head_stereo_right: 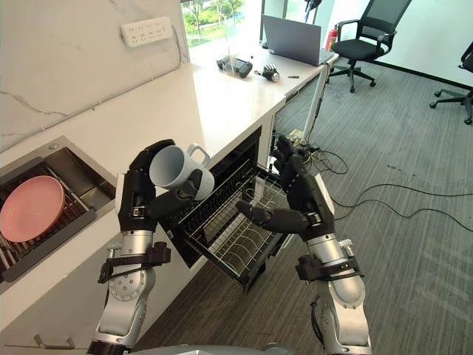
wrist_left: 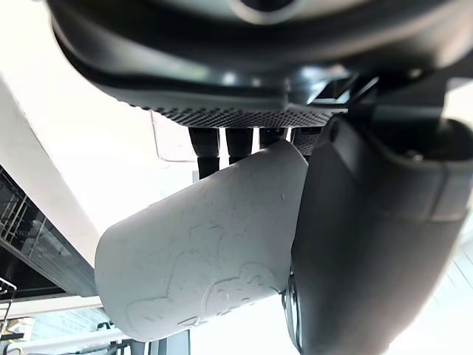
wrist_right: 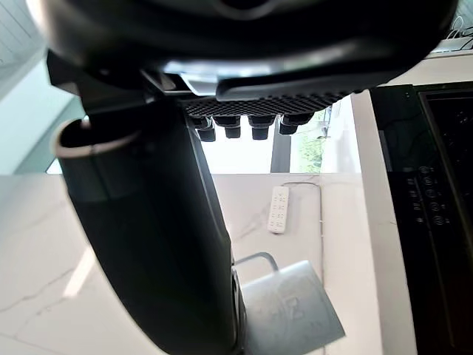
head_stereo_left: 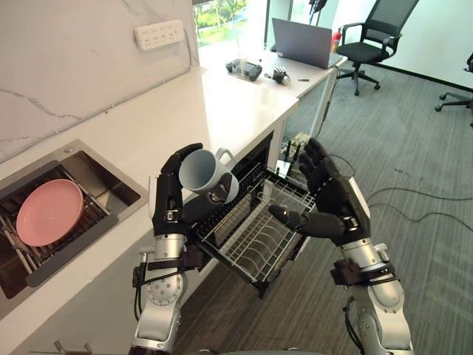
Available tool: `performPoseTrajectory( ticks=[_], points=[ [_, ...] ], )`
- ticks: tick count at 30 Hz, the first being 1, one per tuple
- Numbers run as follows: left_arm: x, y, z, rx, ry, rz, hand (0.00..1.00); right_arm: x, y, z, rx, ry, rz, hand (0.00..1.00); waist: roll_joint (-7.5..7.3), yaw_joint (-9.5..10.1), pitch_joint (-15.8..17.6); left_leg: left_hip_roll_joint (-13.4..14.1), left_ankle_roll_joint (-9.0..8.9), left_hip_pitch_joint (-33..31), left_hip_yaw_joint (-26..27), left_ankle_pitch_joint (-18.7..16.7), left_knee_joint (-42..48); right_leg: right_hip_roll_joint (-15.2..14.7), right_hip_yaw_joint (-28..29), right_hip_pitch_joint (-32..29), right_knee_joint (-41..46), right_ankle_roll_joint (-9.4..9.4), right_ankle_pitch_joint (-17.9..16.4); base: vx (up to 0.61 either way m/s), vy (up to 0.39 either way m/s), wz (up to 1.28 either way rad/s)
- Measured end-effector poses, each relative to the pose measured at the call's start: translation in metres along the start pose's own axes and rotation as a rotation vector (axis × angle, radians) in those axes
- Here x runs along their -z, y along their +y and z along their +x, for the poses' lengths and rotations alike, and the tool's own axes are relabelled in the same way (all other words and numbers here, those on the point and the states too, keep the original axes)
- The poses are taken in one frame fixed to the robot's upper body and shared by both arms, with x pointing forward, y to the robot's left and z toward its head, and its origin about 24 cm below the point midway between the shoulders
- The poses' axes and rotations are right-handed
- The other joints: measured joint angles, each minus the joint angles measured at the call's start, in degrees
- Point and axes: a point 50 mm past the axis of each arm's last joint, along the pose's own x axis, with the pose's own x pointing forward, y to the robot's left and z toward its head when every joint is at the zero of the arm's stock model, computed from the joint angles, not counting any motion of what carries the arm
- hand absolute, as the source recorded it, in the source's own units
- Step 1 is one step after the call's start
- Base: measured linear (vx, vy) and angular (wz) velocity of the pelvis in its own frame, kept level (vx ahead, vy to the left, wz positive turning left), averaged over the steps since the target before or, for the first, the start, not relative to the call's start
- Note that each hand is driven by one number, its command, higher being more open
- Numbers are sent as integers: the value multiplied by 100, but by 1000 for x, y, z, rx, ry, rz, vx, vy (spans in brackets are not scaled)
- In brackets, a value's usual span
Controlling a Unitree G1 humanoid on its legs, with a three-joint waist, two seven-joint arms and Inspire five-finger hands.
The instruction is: Walk over to the sink, pick up the cup, carry it to the dishwasher, place the cup inside the dishwasher, then close the dishwasher door
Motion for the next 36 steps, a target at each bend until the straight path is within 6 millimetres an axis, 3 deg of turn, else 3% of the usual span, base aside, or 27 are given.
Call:
performPoseTrajectory(
  ticks=[3,12,27,28,36],
  points=[
    [-8,-3,2,36,-38,-10,0,3,6,3,-42,29,-14,100,-75,4,-46,-19,38,-85,32,26,-3,-14,11,-76,-31,2,66,-42,30,-5],
    [-20,-24,5,204,-92,-63,0,-1,4,19,-79,21,-75,100,-82,7,-59,-89,120,-155,38,97,-36,-61,-10,-128,-100,10,221,-43,33,0],
    [-19,-43,-2,382,-78,-117,0,-7,3,34,-126,3,-113,100,-76,27,-191,-221,122,-30,-63,520,-691,-102,-139,-188,-164,36,282,-40,9,4],
    [-19,-43,-2,383,-77,-117,0,-8,3,36,-131,0,-118,0,-76,28,-194,-233,108,-27,-72,571,-770,-103,-154,-214,-164,36,282,-46,-3,4],
    [-16,-40,-4,385,-58,-121,0,-5,4,39,-205,46,-120,0,-66,33,-203,-270,114,61,-162,827,-1101,-97,-257,-221,-173,40,278,-40,0,6]
  ],
)
